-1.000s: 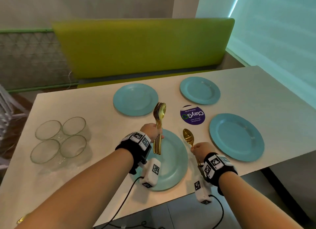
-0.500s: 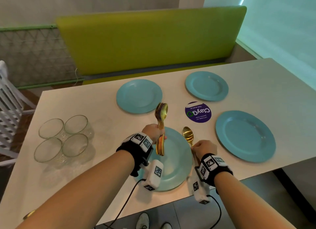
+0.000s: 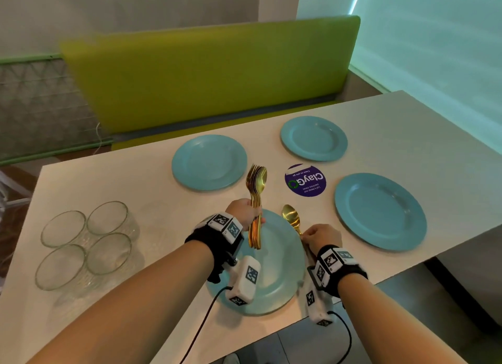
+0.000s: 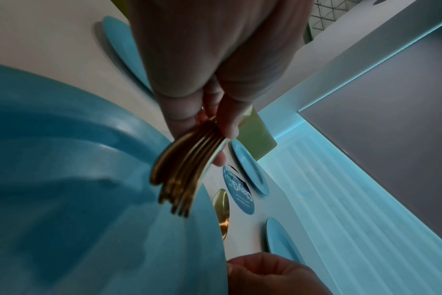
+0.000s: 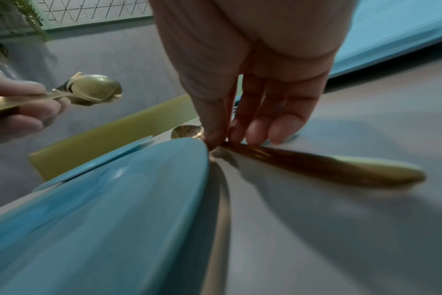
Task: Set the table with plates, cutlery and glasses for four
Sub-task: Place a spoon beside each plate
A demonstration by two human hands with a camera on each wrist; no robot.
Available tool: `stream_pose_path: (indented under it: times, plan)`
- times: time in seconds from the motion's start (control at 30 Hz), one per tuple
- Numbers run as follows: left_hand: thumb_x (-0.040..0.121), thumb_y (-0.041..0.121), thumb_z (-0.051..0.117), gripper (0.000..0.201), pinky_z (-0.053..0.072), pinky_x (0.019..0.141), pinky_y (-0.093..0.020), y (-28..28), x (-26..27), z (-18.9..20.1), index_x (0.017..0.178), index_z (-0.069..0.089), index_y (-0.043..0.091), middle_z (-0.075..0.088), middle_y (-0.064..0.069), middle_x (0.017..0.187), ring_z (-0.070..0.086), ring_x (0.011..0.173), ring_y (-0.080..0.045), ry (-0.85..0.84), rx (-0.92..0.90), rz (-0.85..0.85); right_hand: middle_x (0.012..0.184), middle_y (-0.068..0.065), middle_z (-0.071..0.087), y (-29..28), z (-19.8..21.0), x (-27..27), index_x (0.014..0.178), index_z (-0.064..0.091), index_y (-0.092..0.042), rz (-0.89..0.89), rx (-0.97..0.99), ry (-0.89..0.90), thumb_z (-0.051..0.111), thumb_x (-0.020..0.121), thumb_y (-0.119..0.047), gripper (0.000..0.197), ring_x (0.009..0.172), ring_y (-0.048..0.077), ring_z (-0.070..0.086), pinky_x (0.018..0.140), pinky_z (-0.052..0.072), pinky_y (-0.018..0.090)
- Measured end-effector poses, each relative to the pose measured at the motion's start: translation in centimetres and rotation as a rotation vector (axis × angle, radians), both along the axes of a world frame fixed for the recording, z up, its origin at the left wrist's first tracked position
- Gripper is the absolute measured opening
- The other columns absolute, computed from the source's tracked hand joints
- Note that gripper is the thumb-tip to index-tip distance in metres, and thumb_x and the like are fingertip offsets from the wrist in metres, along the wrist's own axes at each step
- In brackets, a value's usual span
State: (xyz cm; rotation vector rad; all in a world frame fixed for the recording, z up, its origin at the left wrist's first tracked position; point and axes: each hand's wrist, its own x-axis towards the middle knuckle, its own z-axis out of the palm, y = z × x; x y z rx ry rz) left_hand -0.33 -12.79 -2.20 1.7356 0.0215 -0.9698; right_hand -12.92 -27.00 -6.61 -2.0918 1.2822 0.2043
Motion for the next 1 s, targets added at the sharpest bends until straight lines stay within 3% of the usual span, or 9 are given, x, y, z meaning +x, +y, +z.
stream_pose_path:
  times: [0.13, 0.33, 0.43, 0.5, 0.67, 0.77, 0.9, 1.0]
  plan:
    - [0.094, 0.001, 0.05, 0.025, 0.053, 0.088, -0.043, -0.4, 0.0, 0.1, 0.117, 0.053, -0.008, 0.057, -0.008, 0.074, 0.06, 0.066, -0.018, -0.009, -0.003, -0.02, 0.093, 0.007, 0.072, 0.0, 0.4, -0.1, 0.077, 0.069, -0.016, -0.006, 0.003, 0.007, 0.07, 0.08, -0.024, 0.008, 0.077, 0.018, 0.058, 0.068, 0.045, 0.023]
    - [0.093, 0.001, 0.052, 0.013, 0.053, 0.093, -0.043, -1.2, 0.2, -0.1, 0.106, 0.056, 0.001, 0.058, -0.006, 0.077, 0.061, 0.069, -0.017, -0.02, -0.027, -0.046, 0.099, 0.005, 0.07, -0.7, 1.3, -0.4, 0.081, 0.066, -0.017, 0.015, -0.028, 0.019, 0.071, 0.08, -0.03, 0.014, 0.086, 0.017, 0.058, 0.078, 0.047, 0.026]
    - [0.093, 0.002, 0.053, 0.004, 0.055, 0.09, -0.042, -1.7, 0.0, -0.1, 0.092, 0.056, 0.003, 0.059, -0.007, 0.076, 0.062, 0.068, -0.017, -0.015, -0.027, -0.063, 0.102, 0.005, 0.069, -1.1, 2.5, -0.2, 0.095, 0.068, -0.013, 0.031, -0.03, 0.006, 0.067, 0.084, -0.034, 0.024, 0.091, 0.019, 0.06, 0.085, 0.048, 0.029]
    - [0.092, 0.002, 0.054, 0.011, 0.055, 0.091, -0.043, -2.2, -0.2, 0.1, 0.083, 0.056, 0.007, 0.061, -0.008, 0.076, 0.063, 0.069, -0.018, -0.002, -0.028, -0.092, 0.099, 0.005, 0.069, -1.2, 3.4, 0.0, 0.097, 0.068, -0.013, 0.051, -0.014, -0.041, 0.062, 0.086, -0.038, 0.028, 0.089, 0.02, 0.063, 0.086, 0.051, 0.032]
    - [0.089, 0.006, 0.06, 0.01, 0.054, 0.092, -0.048, -4.3, -1.4, 1.2, 0.079, 0.059, 0.009, 0.065, -0.008, 0.072, 0.066, 0.076, -0.027, -0.037, -0.043, -0.196, 0.084, -0.001, 0.064, -0.7, 5.9, 0.3, 0.086, 0.061, -0.018, 0.025, 0.153, -0.272, 0.056, 0.091, -0.038, 0.021, 0.068, 0.016, 0.06, 0.069, 0.053, 0.031]
    - [0.091, 0.001, 0.054, 0.015, 0.054, 0.083, -0.043, -6.0, -2.4, 2.0, 0.078, 0.057, 0.009, 0.061, -0.011, 0.073, 0.061, 0.065, -0.022, 0.0, -0.088, -0.268, 0.08, -0.003, 0.063, -1.1, 6.9, 0.3, 0.088, 0.061, -0.018, 0.01, 0.229, -0.363, 0.054, 0.094, -0.033, 0.017, 0.064, 0.014, 0.059, 0.062, 0.051, 0.027]
    - [0.091, 0.001, 0.054, 0.017, 0.055, 0.073, -0.037, -8.9, -3.7, 2.5, 0.078, 0.058, 0.011, 0.062, -0.01, 0.076, 0.06, 0.065, -0.019, 0.004, -0.108, -0.315, 0.075, 0.001, 0.063, -3.2, 7.2, -0.4, 0.082, 0.062, -0.017, -0.039, 0.231, -0.439, 0.052, 0.095, -0.02, 0.016, 0.058, 0.011, 0.055, 0.054, 0.047, 0.021]
    - [0.091, 0.0, 0.054, 0.015, 0.055, 0.079, -0.039, -11.7, -4.4, 2.1, 0.08, 0.06, 0.01, 0.063, -0.012, 0.08, 0.062, 0.069, -0.021, 0.022, -0.126, -0.341, 0.072, 0.001, 0.062, -5.8, 6.9, -0.9, 0.076, 0.059, -0.021, -0.099, 0.25, -0.478, 0.056, 0.093, -0.019, 0.018, 0.058, 0.012, 0.054, 0.054, 0.047, 0.023]
